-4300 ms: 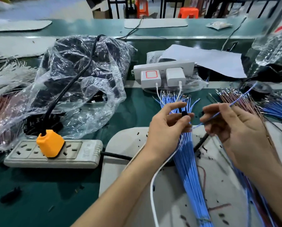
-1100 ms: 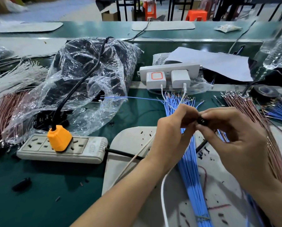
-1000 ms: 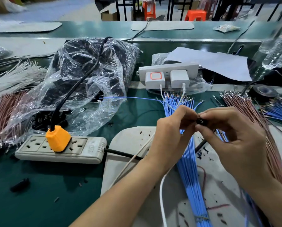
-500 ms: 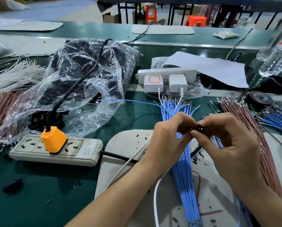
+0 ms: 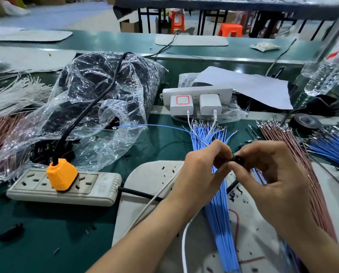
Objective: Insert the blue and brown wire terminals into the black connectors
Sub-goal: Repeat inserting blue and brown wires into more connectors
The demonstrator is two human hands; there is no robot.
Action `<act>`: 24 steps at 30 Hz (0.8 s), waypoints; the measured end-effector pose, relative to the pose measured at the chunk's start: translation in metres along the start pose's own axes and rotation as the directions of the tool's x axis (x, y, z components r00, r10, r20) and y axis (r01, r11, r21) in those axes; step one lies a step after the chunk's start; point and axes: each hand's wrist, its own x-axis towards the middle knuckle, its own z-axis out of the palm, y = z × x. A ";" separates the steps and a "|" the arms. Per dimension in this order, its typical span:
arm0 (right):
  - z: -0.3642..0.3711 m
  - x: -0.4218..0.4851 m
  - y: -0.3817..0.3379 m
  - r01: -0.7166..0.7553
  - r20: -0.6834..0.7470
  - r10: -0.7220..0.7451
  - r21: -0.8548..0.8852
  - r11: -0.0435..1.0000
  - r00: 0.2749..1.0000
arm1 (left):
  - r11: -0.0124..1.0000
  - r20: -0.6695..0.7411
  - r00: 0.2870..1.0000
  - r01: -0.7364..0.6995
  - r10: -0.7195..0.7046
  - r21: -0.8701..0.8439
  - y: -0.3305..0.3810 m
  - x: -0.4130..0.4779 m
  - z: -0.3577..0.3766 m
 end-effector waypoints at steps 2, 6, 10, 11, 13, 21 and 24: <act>0.001 0.000 0.000 -0.049 -0.014 0.049 -0.003 0.999 0.999 | 1.000 0.046 0.999 -0.023 0.022 0.006 0.001 0.000 0.001; -0.004 0.005 0.001 -0.048 -0.018 0.047 -0.066 0.997 0.999 | 0.989 0.030 0.989 -0.145 0.145 0.003 0.004 0.000 0.003; -0.028 0.019 0.006 -0.069 -0.085 0.056 -0.170 0.983 0.995 | 0.988 -0.050 0.987 -0.149 0.152 0.049 0.007 0.000 0.003; -0.040 0.024 0.011 -0.163 -0.155 0.128 -0.238 0.957 0.979 | 0.989 -0.070 0.987 -0.141 0.144 0.047 0.007 0.000 0.004; -0.065 0.033 0.030 -0.374 -0.216 0.307 -0.459 0.806 0.927 | 0.993 -0.086 0.990 -0.114 0.116 0.022 0.007 0.001 0.004; -0.081 0.034 0.048 -0.503 0.013 0.726 -0.714 0.488 0.687 | 0.999 -0.107 0.994 -0.032 0.028 -0.034 0.008 0.001 0.001; -0.079 0.034 0.050 -0.477 0.013 0.756 -0.768 0.426 0.655 | 0.999 -0.096 0.995 -0.042 0.039 -0.025 0.007 0.001 0.001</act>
